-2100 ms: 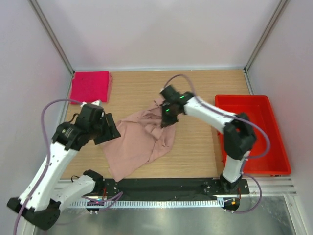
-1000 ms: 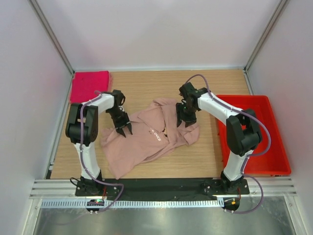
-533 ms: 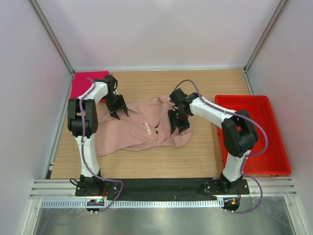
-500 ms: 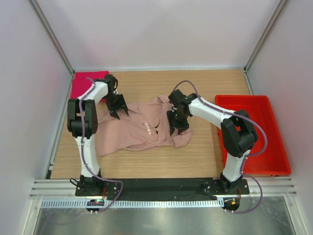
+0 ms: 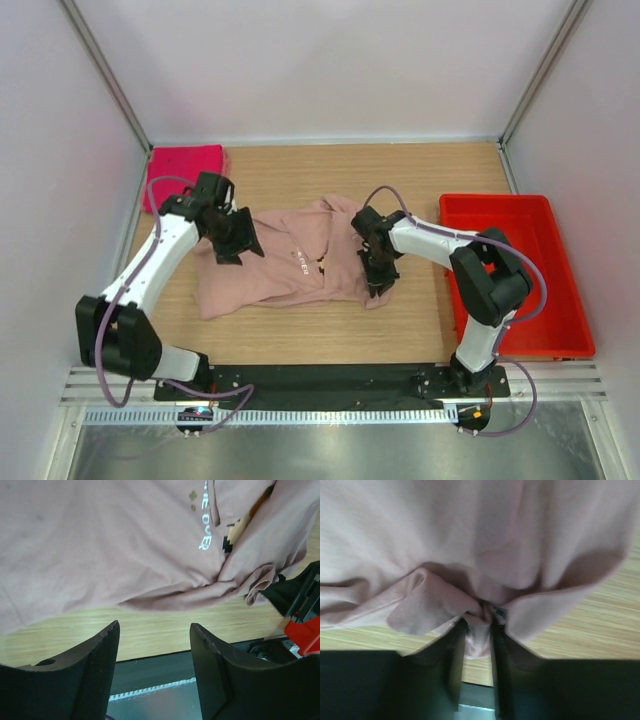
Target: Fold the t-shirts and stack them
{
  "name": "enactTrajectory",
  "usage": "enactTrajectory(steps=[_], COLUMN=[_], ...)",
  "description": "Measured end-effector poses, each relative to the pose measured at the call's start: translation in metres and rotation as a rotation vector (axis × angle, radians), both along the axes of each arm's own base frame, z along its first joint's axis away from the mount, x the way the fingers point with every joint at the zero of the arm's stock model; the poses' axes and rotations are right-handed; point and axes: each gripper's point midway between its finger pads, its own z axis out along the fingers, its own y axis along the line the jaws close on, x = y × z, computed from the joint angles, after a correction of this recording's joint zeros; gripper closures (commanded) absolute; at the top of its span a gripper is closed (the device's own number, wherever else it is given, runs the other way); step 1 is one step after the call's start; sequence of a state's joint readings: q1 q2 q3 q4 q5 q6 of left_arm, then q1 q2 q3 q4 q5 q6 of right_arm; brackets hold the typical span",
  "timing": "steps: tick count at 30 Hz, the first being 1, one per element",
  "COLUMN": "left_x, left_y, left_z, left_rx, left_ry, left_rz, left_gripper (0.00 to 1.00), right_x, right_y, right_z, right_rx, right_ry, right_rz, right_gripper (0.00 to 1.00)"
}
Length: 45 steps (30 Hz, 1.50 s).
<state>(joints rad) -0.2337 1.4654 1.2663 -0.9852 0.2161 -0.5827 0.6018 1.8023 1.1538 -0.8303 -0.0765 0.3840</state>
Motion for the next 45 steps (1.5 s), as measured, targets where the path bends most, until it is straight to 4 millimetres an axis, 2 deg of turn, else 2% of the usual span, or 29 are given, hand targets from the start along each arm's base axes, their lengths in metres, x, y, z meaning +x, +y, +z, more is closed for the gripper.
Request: enactTrajectory(steps=[3,7,10,14,17,20,22,24,28,30,32,36,40,45], left_x=[-0.036,-0.075,-0.092,-0.101,-0.111,-0.12,-0.123,-0.126,-0.129,-0.129,-0.128,-0.125,-0.122,-0.129], left_y=[0.003,0.012,0.014,0.018,0.02,0.023,0.025,0.027,0.034,0.039,0.047,0.064,0.069,0.067], left_z=[-0.002,-0.009,-0.013,-0.028,-0.044,-0.059,-0.069,-0.08,-0.098,-0.102,-0.103,-0.1,-0.101,-0.122], left_rx=[-0.016,-0.034,-0.054,-0.037,-0.024,-0.005,0.009,0.031,0.087,0.115,0.161,0.231,0.249,0.248], left_ry=[0.01,0.022,0.032,0.085,0.146,0.205,0.239,0.28,0.349,0.355,0.339,0.285,0.265,0.311], left_rz=[0.03,0.099,0.147,0.197,0.234,0.278,0.295,0.314,0.34,0.349,0.367,0.421,0.449,0.448], left_gripper=[0.4,0.39,0.39,0.41,0.41,0.41,0.45,0.53,0.57,0.54,0.46,0.44,0.49,0.57], right_x=[-0.006,-0.018,-0.032,-0.045,-0.045,-0.043,-0.042,-0.042,-0.04,-0.038,-0.037,-0.036,-0.036,-0.036], right_y=[-0.013,-0.032,-0.048,-0.069,-0.076,-0.075,-0.072,-0.069,-0.064,-0.062,-0.061,-0.062,-0.061,-0.061], right_z=[0.001,0.019,0.04,0.057,0.066,0.067,0.066,0.064,0.065,0.067,0.068,0.068,0.068,0.068], right_rx=[-0.034,-0.048,-0.028,-0.024,-0.016,0.005,0.016,0.027,0.046,0.054,0.06,0.06,0.063,0.067], right_ry=[-0.029,-0.102,-0.169,-0.24,-0.274,-0.27,-0.26,-0.248,-0.243,-0.248,-0.253,-0.255,-0.255,-0.255], right_rz=[-0.02,-0.082,-0.149,-0.217,-0.275,-0.305,-0.309,-0.307,-0.303,-0.302,-0.3,-0.297,-0.292,-0.282], right_gripper=[0.92,0.95,0.95,0.96,0.96,0.95,0.95,0.95,0.96,0.95,0.95,0.95,0.96,0.96])
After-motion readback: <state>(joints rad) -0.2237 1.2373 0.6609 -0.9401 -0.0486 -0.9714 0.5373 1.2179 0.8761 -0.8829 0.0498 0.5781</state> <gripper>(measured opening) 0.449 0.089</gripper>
